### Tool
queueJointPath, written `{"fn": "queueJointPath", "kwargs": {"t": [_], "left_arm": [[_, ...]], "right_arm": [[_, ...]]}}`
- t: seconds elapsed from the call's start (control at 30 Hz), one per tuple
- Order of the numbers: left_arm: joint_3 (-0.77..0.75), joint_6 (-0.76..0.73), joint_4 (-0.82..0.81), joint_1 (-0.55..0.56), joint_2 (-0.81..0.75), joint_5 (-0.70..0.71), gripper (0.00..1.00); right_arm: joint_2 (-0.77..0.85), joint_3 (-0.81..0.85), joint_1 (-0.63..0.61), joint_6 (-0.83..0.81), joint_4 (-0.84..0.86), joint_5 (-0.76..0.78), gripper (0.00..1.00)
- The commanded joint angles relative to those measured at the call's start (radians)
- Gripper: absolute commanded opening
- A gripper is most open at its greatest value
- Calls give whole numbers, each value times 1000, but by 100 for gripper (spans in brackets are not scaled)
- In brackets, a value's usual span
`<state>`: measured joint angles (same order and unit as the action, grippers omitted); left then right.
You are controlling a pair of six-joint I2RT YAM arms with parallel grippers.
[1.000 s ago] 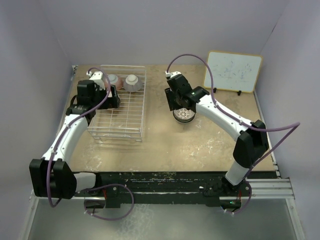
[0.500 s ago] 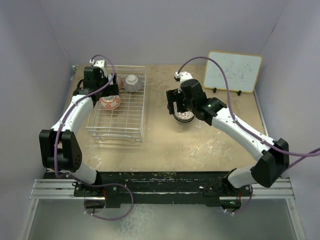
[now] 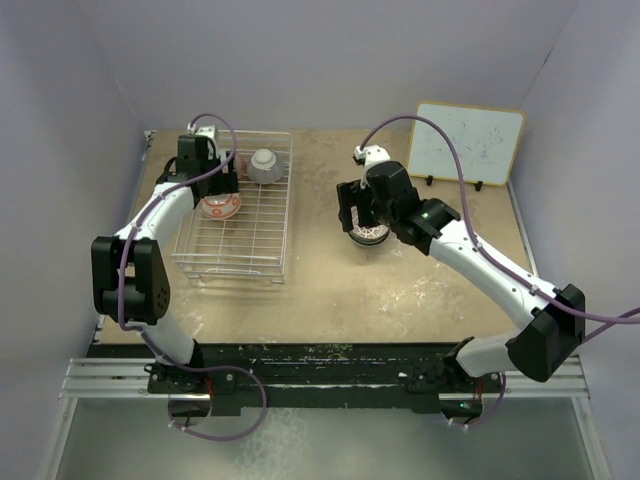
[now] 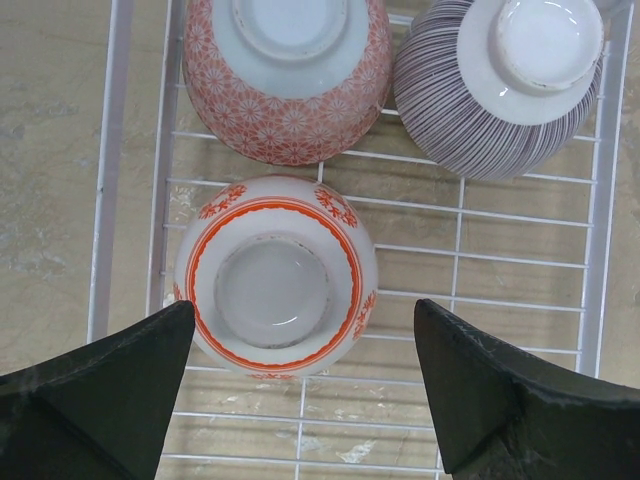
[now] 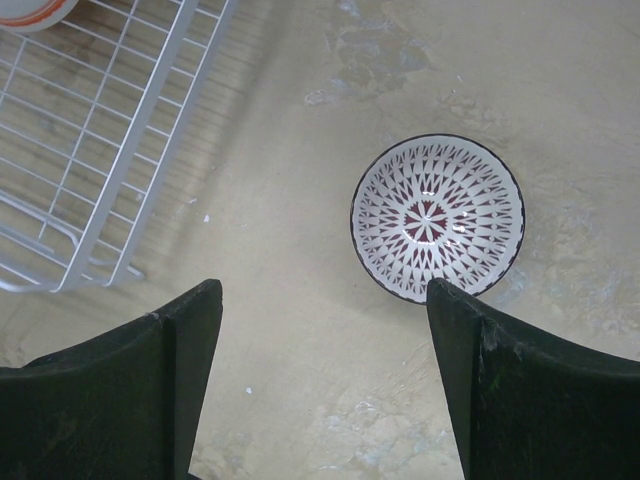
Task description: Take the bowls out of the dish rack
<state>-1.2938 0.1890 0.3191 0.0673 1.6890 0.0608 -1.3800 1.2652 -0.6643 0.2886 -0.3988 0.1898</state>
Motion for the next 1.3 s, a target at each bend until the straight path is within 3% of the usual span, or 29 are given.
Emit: {"fn": "queueJointPath", "kwargs": {"t": [0.0, 0.33, 0.57, 0.97, 1.27], "left_arm": [[-7, -18, -54, -13, 24, 5, 92], [-33, -1, -27, -34, 71, -9, 87], [-35, 2, -17, -34, 77, -6, 75], [-42, 4, -9, -34, 75, -15, 40], [-49, 4, 13, -32, 42, -31, 2]], "right_arm": [[7, -1, 6, 11, 18, -6, 83], [-3, -7, 5, 10, 24, 0, 82], [-5, 0, 6, 6, 29, 0, 81], [4, -13, 5, 4, 26, 7, 81], [5, -14, 6, 8, 26, -4, 80]]}}
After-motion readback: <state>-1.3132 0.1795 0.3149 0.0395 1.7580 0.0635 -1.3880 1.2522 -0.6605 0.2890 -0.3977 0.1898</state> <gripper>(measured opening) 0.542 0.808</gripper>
